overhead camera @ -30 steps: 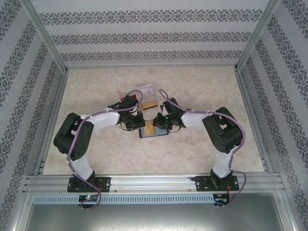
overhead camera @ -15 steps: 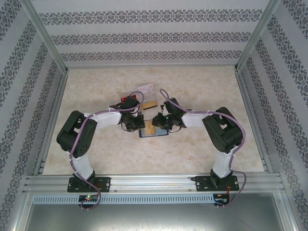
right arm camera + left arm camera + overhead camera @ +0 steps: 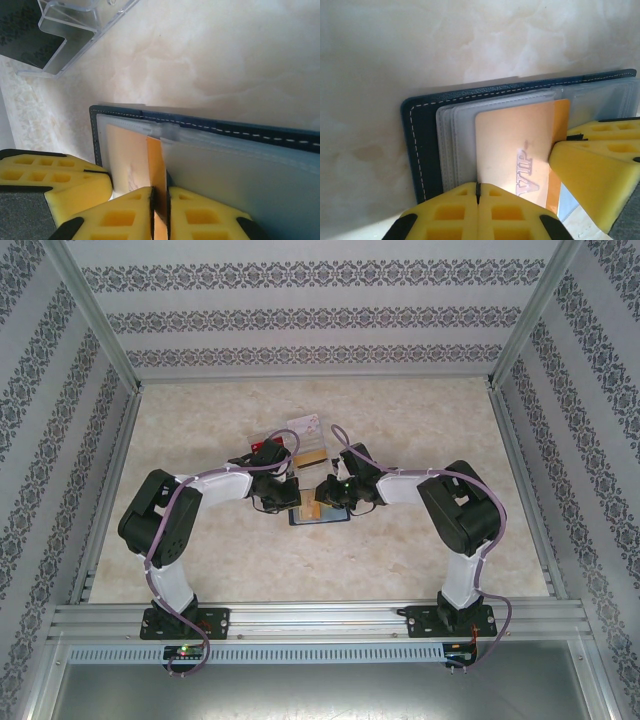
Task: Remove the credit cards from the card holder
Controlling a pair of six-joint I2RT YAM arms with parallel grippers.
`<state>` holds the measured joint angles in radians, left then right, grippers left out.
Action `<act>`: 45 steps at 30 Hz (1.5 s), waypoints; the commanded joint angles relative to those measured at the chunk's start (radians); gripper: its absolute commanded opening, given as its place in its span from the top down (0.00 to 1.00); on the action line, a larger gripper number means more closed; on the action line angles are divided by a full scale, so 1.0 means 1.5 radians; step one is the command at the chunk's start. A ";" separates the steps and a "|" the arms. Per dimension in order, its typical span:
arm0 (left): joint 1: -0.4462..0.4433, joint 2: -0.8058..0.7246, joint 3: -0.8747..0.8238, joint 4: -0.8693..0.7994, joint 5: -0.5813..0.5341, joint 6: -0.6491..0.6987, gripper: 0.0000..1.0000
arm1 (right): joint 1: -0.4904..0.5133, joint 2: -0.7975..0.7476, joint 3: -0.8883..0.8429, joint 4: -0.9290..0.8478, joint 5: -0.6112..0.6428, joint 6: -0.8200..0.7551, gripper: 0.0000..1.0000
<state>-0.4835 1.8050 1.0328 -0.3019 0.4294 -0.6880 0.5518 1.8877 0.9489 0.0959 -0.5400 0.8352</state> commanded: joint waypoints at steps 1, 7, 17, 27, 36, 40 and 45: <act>-0.005 0.034 -0.012 -0.034 -0.041 0.015 0.96 | 0.000 -0.001 -0.001 -0.019 0.020 -0.013 0.91; -0.005 0.026 -0.007 -0.040 -0.044 0.015 0.90 | -0.022 -0.048 -0.044 0.003 0.019 -0.027 0.97; -0.005 -0.001 -0.006 0.004 -0.002 0.001 0.66 | -0.068 -0.155 -0.142 0.081 0.020 -0.023 1.00; -0.001 -0.125 -0.011 0.099 0.048 -0.084 0.32 | -0.093 -0.242 -0.210 0.223 -0.014 0.051 1.00; 0.005 -0.150 -0.074 0.307 0.181 -0.198 0.24 | -0.096 -0.260 -0.214 0.363 -0.083 0.170 1.00; 0.006 -0.152 -0.074 0.352 0.212 -0.209 0.25 | -0.100 -0.260 -0.216 0.406 -0.100 0.205 1.00; 0.024 -0.162 -0.074 0.398 0.254 -0.224 0.33 | -0.108 -0.261 -0.222 0.431 -0.109 0.230 1.00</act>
<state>-0.4717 1.5810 0.9257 0.1822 0.7387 -0.9901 0.4007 1.5208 0.6315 0.6640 -0.6712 1.1374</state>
